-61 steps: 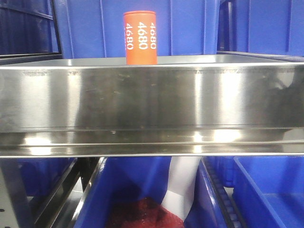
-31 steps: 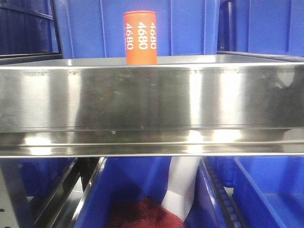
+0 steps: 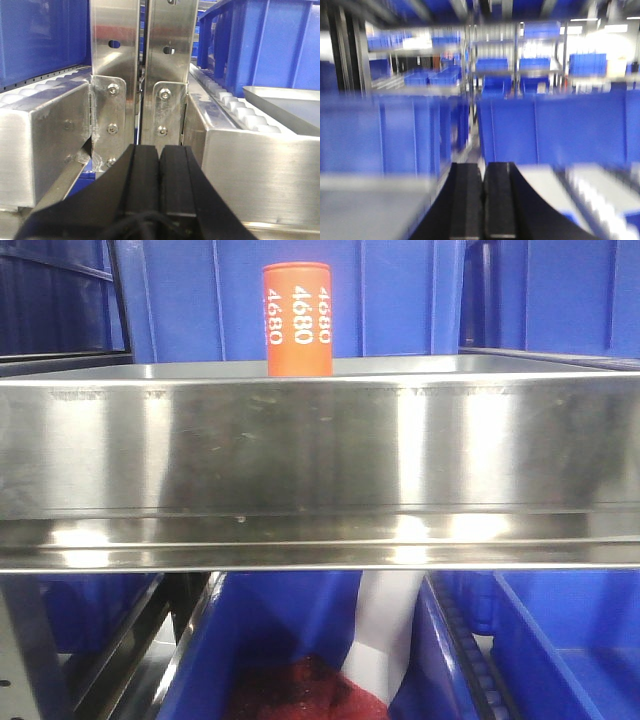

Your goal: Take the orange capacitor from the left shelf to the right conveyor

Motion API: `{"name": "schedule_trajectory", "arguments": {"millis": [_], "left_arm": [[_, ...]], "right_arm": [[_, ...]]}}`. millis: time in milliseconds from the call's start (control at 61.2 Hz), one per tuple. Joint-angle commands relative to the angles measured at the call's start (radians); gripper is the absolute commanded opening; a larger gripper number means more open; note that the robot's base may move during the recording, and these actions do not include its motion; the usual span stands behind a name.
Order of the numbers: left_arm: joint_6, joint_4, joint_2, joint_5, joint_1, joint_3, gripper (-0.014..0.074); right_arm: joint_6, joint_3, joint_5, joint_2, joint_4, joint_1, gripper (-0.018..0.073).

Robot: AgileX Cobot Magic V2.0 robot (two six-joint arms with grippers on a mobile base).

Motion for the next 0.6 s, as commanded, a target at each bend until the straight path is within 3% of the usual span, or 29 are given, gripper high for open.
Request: {"name": "schedule_trajectory", "arguments": {"millis": [0, 98, 164, 474, 589], "left_arm": [[0.000, 0.000, -0.019, -0.086, -0.005, -0.005, -0.0105], [0.000, 0.000, -0.019, -0.086, -0.005, -0.005, -0.0105], [0.000, 0.000, -0.019, -0.086, -0.005, -0.005, -0.0105], [0.000, 0.000, -0.019, -0.086, -0.005, -0.005, -0.0105], [0.000, 0.000, -0.019, -0.086, -0.005, -0.005, -0.0105]], "right_arm": [[-0.003, -0.128, -0.037, 0.104, 0.000, 0.000, 0.0080], [-0.003, -0.213, -0.039, 0.216, 0.000, 0.023, 0.0093], [-0.003, -0.255, -0.039, 0.291, 0.000, 0.063, 0.0148], [-0.003, -0.390, -0.038, 0.642, 0.000, 0.366, 0.0614], [-0.003, -0.426, -0.038, 0.760, 0.000, 0.457, 0.0625]]}}
